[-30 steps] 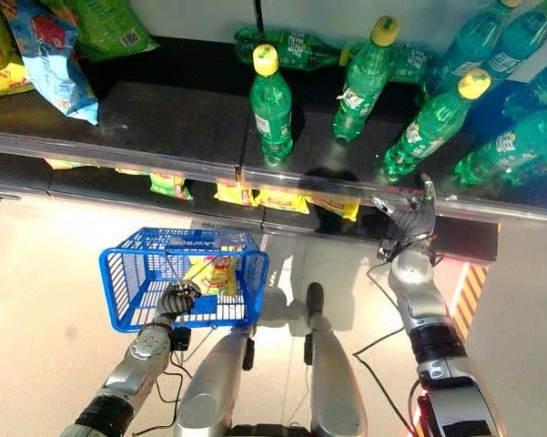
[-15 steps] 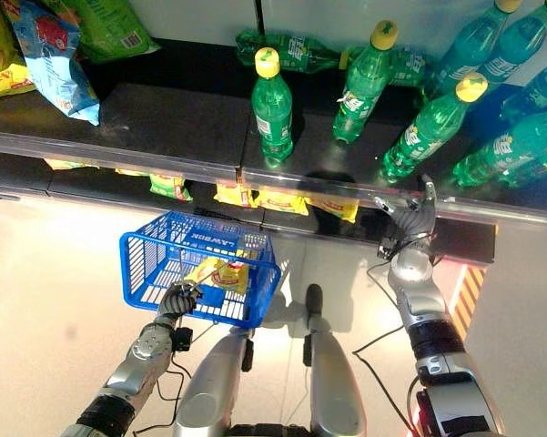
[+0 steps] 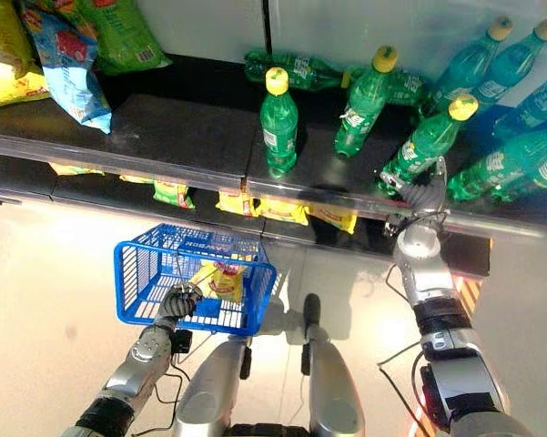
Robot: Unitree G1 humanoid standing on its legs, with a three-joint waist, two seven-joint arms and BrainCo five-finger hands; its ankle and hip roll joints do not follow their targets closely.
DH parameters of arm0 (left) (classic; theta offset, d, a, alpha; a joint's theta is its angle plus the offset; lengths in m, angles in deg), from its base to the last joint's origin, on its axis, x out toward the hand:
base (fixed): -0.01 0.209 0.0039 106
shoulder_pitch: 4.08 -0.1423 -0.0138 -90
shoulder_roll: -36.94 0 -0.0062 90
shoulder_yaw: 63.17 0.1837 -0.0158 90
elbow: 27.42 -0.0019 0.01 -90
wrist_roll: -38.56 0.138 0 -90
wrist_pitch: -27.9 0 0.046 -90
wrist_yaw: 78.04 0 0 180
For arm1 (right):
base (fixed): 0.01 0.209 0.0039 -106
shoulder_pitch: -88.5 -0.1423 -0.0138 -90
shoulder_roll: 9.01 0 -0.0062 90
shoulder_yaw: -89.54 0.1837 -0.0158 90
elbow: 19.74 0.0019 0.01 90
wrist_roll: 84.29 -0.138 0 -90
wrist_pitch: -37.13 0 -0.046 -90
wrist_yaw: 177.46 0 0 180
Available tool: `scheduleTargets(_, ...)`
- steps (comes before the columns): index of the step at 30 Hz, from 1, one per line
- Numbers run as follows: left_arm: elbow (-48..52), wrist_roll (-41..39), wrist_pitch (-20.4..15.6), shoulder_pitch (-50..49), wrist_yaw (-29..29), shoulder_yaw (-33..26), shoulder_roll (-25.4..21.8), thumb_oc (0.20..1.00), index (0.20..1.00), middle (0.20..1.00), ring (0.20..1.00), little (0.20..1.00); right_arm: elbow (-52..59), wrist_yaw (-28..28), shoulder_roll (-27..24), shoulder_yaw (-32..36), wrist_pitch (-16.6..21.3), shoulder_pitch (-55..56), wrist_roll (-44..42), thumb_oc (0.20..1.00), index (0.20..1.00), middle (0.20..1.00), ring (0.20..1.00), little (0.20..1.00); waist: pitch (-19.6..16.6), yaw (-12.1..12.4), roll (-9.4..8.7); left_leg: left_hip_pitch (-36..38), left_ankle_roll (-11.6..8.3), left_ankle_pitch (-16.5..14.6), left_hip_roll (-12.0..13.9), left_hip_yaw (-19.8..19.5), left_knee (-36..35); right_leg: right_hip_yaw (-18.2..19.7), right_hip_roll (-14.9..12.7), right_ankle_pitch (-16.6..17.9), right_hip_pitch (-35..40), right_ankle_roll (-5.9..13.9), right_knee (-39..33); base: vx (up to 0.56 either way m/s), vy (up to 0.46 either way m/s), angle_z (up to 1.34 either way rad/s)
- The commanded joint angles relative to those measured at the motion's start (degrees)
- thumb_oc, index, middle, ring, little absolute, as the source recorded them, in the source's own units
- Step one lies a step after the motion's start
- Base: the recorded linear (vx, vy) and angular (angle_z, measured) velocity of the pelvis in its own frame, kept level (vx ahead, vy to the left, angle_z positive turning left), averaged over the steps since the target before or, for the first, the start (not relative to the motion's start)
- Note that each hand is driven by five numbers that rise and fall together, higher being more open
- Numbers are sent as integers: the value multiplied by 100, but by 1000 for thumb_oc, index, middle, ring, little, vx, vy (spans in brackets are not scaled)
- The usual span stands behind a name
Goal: Pick up the snacks into the basket
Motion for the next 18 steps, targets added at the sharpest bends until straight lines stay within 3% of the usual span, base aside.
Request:
scheduleTargets(1, 790, -90, -213, -346, -12, -69, -337, 200, 200, 200, 200, 200, 462, -4, -388, 91, 235, -161, -59, 1000, 1000, 1000, 1000, 1000, -594, 74, -244, -296, 214, -414, -274, -15, 477, -128, -207, -600, 85, 436, 504, -1, -3, 3)
scheduleTargets(11, 782, -126, -197, -324, -27, -51, -362, 200, 200, 200, 200, 200, 333, -26, -452, 38, 226, -311, -121, 1000, 1000, 1000, 1000, 1000, -617, 102, -307, -290, 233, -438, -275, -19, 536, -110, -185, -579, 110, 430, 470, 0, 0, 0)
scheduleTargets(18, 983, -283, -276, -345, -42, 60, -442, 200, 200, 200, 200, 200, -394, 12, -592, -177, 168, -804, -195, 1000, 1000, 1000, 1000, 1000, -541, 171, -234, -413, 219, -395, -302, -37, 551, -114, -189, -534, 9, 435, 460, -6, 1, 0)
